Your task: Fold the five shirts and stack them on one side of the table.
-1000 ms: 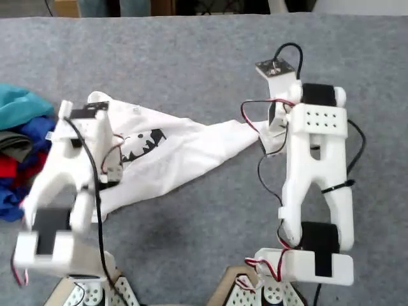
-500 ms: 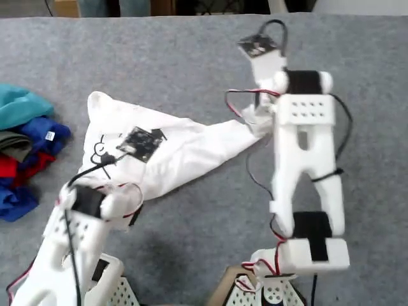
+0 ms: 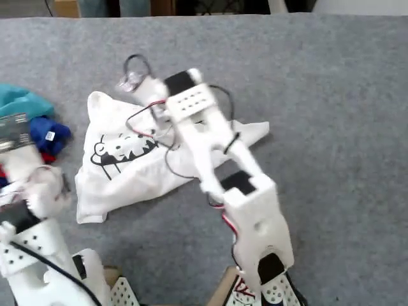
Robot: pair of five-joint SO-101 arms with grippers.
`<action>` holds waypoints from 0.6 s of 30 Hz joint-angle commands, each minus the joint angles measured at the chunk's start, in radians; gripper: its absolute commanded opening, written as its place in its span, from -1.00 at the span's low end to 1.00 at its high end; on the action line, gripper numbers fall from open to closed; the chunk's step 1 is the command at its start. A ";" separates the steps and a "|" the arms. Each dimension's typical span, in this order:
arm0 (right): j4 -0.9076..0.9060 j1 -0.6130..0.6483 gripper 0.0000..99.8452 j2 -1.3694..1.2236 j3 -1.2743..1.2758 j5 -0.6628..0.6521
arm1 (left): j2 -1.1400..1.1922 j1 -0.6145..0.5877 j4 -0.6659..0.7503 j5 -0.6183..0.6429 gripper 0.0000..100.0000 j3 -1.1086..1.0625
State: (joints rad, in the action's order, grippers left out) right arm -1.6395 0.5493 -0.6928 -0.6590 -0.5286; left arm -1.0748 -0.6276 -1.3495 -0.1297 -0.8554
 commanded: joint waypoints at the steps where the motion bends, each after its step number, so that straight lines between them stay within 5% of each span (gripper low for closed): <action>1: -0.006 0.026 -0.72 -0.122 -0.174 -0.017 | 0.044 -0.122 0.061 0.009 -0.57 -0.019; 6: -0.120 -0.015 -0.96 -0.240 -0.389 -0.017 | 0.110 -0.157 0.118 0.009 -0.57 -0.090; 10: -0.129 -0.086 -0.97 -0.213 -0.420 -0.008 | 0.158 -0.156 0.181 0.014 -0.57 -0.131; 18: -0.124 -0.138 -0.97 0.113 0.030 -0.075 | 0.292 -0.114 0.292 0.015 -0.57 -0.130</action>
State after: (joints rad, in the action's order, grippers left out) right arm -1.7561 0.4327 -0.7526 -0.7956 -0.5593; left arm -0.8216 -0.7764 -1.0994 -0.1250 -0.9950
